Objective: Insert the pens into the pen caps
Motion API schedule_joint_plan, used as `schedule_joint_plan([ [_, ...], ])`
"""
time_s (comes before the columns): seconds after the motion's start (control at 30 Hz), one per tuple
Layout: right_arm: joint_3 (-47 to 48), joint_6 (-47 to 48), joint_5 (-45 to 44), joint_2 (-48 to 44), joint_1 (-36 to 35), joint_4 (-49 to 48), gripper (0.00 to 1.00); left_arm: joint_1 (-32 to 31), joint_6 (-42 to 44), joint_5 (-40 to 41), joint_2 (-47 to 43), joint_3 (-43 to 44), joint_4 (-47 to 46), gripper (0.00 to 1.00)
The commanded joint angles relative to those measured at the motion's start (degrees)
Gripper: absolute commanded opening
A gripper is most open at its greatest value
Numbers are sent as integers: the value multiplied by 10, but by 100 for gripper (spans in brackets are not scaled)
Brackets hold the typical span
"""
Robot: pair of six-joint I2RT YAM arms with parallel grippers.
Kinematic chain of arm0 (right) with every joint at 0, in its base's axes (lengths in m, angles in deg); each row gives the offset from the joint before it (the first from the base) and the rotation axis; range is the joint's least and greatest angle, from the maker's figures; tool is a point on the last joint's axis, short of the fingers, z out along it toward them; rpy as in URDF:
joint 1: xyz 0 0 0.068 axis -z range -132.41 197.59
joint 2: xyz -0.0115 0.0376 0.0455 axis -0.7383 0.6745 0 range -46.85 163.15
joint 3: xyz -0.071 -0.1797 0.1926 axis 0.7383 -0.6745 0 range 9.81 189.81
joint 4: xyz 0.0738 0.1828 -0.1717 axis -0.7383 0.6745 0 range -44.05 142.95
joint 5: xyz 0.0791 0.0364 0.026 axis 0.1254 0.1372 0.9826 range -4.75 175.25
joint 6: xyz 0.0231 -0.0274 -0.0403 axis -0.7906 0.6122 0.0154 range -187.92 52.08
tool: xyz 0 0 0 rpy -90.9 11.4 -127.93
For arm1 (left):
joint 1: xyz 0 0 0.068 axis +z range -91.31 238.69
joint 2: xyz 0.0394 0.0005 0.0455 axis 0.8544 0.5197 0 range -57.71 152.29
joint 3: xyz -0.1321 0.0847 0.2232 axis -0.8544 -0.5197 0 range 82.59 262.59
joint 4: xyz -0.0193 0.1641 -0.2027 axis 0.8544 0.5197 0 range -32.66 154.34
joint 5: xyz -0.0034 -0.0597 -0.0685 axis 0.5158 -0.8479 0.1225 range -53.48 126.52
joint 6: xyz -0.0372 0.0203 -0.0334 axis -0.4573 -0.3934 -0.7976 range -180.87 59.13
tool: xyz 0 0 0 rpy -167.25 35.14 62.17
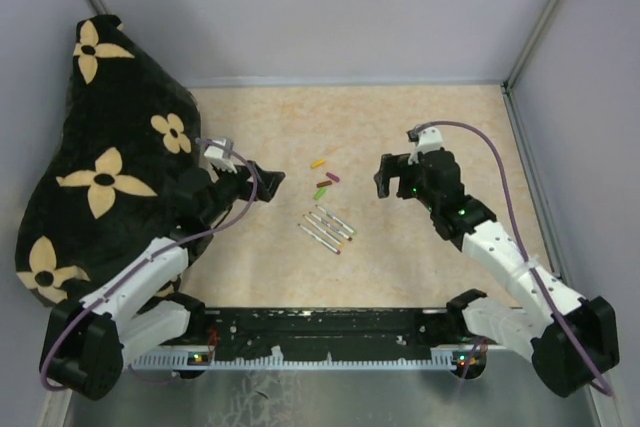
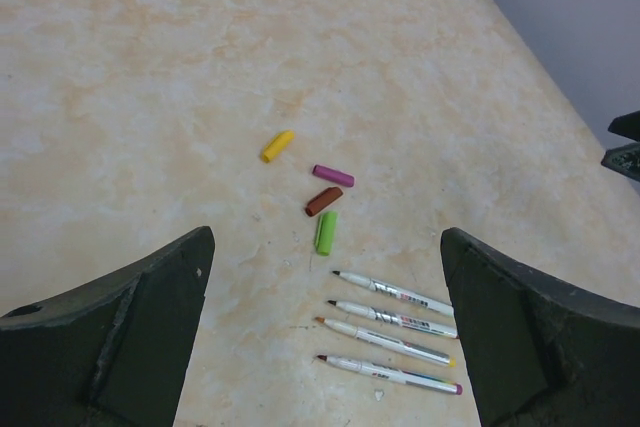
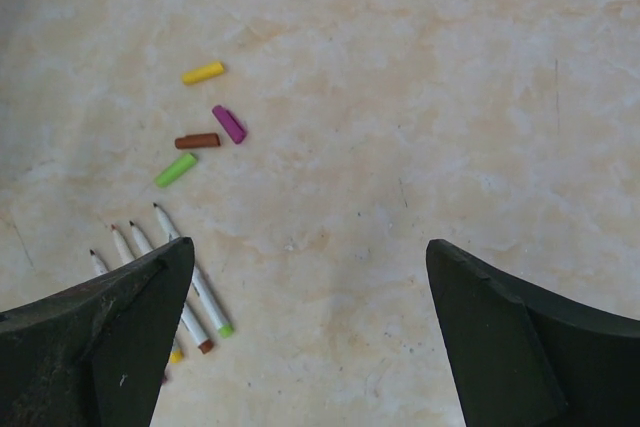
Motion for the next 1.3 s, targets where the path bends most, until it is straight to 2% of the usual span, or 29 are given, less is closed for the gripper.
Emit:
schedule_joint_plan([
  [0.0,11,30,-56,13,-23,7,99,-38,23,60,12,11,22,100],
  [0.1,-8,32,-36,5,-25,-7,97,-66,29,91,33,22,31,100],
  [0.23,-27,28,8,-1,-31,-31,87,-87,27,72,67,38,24,100],
  [0.4,7,42,-17,49,-82,-9,82,-109,14,67,61,28,27,100],
  [0.53,22,54,-40,99,-128,-14,68,-110,19,77,55,19,20,100],
  [0.63,30,59,-42,126,-145,-17,56,-110,16,80,54,16,22,100],
  [0.77,53,67,-35,157,-158,-2,45,-110,12,81,47,20,38,100],
  [1.27,78,91,-39,233,-203,-5,54,-110,7,89,12,9,44,100],
])
